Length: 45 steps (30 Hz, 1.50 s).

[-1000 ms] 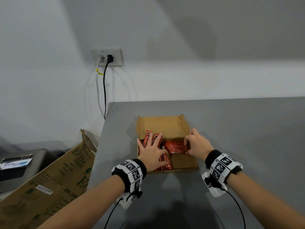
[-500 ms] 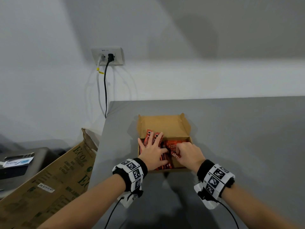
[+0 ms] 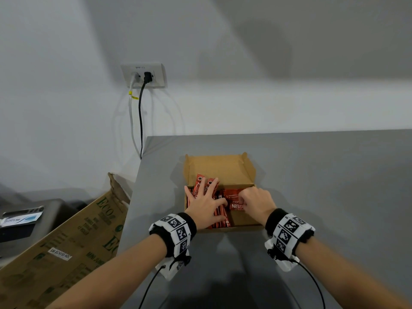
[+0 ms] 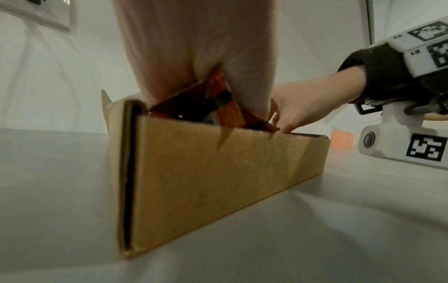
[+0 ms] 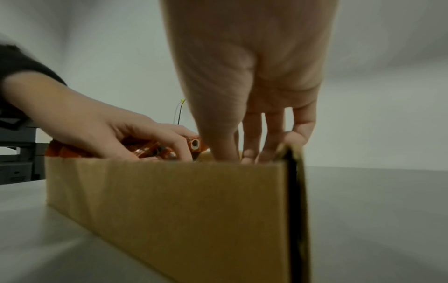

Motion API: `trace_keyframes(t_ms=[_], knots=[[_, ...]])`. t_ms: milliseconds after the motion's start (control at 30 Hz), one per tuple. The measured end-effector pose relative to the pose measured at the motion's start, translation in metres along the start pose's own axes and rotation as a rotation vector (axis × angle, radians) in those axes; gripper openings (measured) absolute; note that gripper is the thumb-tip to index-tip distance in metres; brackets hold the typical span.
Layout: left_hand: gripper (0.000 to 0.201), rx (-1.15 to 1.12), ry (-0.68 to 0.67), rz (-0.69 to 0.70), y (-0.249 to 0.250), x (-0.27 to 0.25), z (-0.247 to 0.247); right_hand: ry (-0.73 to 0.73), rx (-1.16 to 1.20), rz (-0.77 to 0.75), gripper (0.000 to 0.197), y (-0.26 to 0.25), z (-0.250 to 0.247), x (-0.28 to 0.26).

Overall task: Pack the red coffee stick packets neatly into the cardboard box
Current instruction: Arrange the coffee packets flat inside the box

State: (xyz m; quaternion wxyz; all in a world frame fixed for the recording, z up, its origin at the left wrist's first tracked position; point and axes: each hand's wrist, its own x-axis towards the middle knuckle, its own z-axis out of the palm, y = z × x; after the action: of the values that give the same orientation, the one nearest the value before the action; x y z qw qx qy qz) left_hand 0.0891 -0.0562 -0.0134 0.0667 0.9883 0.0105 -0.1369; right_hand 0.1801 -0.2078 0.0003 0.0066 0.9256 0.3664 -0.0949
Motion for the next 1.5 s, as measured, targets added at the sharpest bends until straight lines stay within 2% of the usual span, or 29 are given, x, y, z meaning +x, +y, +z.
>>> trace_keyframes(t_ms=[200,500,600,667,767,1067,1300,1500], knots=[[0.043,0.037,-0.015,0.011,0.0,0.001,0.0,0.049,-0.034,-0.067,0.021,-0.001,0.002,-0.002],[0.042,0.046,-0.008,0.009,0.001,0.001,0.0,0.056,0.189,-0.032,0.011,0.001,-0.011,-0.001],[0.042,0.035,-0.013,0.001,0.001,0.0,-0.001,0.022,0.264,-0.021,0.018,-0.008,-0.014,-0.008],[0.042,0.039,-0.016,-0.002,0.0,0.0,-0.001,-0.028,0.228,-0.043,0.028,-0.018,-0.011,-0.014],[0.043,0.042,-0.02,-0.006,0.001,0.0,-0.001,0.0,0.139,-0.054,0.034,-0.031,-0.005,-0.015],[0.042,0.024,-0.014,-0.014,0.0,0.002,0.001,0.029,0.224,0.059,0.019,-0.04,0.006,-0.006],[0.043,0.033,-0.014,-0.021,0.0,0.001,0.0,0.071,0.318,0.076,0.018,-0.038,0.009,-0.009],[0.044,0.025,-0.017,-0.02,0.0,0.001,0.0,0.051,0.271,0.144,0.02,-0.043,0.006,-0.004]])
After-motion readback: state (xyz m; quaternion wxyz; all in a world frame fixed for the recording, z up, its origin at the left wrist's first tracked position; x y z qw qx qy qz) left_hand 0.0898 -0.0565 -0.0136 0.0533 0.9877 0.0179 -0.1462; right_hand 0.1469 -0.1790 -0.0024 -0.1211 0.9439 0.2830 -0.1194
